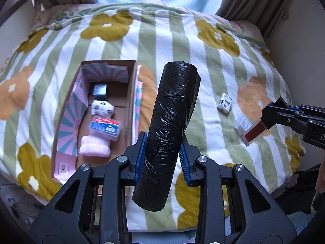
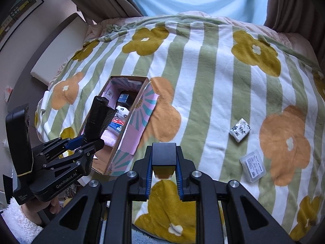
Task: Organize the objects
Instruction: 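Lift and carry the black roll and lip gloss over the cardboard box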
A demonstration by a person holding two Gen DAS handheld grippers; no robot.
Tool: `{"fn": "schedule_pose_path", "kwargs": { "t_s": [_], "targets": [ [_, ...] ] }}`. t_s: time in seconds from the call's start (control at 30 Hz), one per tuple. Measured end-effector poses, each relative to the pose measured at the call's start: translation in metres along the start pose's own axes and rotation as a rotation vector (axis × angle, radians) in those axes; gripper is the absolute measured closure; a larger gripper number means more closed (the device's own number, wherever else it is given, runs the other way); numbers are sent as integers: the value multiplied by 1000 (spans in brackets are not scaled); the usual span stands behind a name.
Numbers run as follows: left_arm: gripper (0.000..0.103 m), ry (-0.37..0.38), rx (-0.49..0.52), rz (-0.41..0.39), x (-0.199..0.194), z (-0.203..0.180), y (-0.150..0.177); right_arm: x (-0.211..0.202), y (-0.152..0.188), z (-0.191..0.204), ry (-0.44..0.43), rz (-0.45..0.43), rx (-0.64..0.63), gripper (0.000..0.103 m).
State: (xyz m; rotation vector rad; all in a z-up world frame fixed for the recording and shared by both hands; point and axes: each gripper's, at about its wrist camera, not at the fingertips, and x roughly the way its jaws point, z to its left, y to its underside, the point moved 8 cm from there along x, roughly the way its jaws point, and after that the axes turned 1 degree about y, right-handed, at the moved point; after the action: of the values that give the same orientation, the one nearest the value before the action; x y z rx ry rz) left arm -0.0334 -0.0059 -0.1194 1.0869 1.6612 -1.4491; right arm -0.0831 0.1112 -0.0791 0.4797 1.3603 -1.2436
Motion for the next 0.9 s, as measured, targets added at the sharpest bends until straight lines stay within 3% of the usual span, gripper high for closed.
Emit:
{"fn": "schedule_pose_path", "kwargs": {
  "t_s": [0.43, 0.67, 0.9],
  "targets": [
    [75, -111, -176, -9, -23, 112, 17, 68, -40, 98, -101, 88, -152, 85],
    [75, -116, -251, 29, 0, 153, 30, 129, -66, 126, -123, 167, -161, 85],
    [75, -101, -259, 81, 39, 171, 36, 197, -86, 133, -70, 242, -176, 85]
  ]
}}
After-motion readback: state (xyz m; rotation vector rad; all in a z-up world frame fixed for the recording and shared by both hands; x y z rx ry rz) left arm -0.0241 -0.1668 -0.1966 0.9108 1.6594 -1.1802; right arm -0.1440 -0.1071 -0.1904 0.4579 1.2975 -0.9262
